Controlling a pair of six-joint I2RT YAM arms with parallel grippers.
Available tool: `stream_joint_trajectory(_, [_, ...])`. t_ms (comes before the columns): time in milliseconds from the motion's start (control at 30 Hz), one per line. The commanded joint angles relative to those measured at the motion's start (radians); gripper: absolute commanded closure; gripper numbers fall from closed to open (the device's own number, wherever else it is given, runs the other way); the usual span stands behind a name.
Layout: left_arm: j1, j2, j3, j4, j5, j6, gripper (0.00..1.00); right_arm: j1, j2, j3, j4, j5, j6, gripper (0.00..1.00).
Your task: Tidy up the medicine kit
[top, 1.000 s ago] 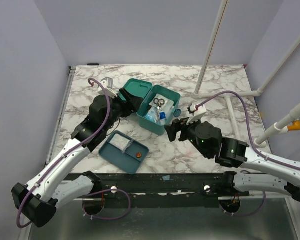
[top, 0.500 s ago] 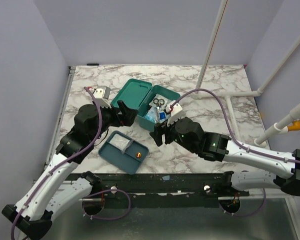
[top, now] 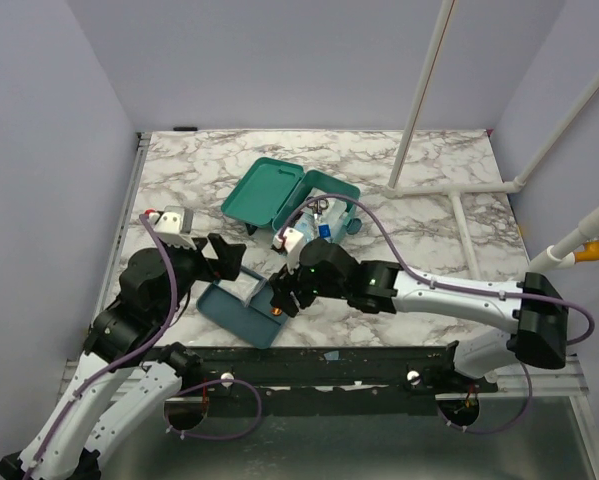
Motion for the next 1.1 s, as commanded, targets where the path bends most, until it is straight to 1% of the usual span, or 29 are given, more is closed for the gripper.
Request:
stream_joint_trajectory(0, [0.007,-0.066,-0.026,-0.06,-0.076,0.03,0.01,-0.004,0.081,0.071,0.02,-0.105,-0.02,0.34])
stream_joint_trajectory(233, [0.008,-0.148,-0.066,-0.091,-0.114,0.049,0.01,0.008,0.231,0.142,0.033,-0.14,-0.004,0.36])
stream_joint_trajectory(367, [0.008,-0.183,-0.094,-0.087,-0.131,0.062,0.01,0.014,0.3,0.183,0.034,-0.087,0.017,0.36])
stream_joint_trajectory(567, [0.008,-0.238,-0.131,-0.068,-0.147,0.074,0.02,0.016,0.344,0.22,0.065,0.003,0.065,0.36])
stream_joint_trajectory(700, [0.008,-0.282,-0.161,-0.05,-0.156,0.079,0.02,0.018,0.409,0.284,0.008,-0.019,0.066,0.36])
stream_joint_trajectory(833, [0.008,-0.312,-0.18,-0.045,-0.176,0.089,0.02,0.025,0.453,0.298,-0.002,-0.032,0.064,0.37])
stream_joint_trajectory(1067, [0.008,-0.3,-0.183,-0.04,-0.147,0.091,0.02,0.034,0.527,0.331,-0.034,-0.008,0.077,0.39])
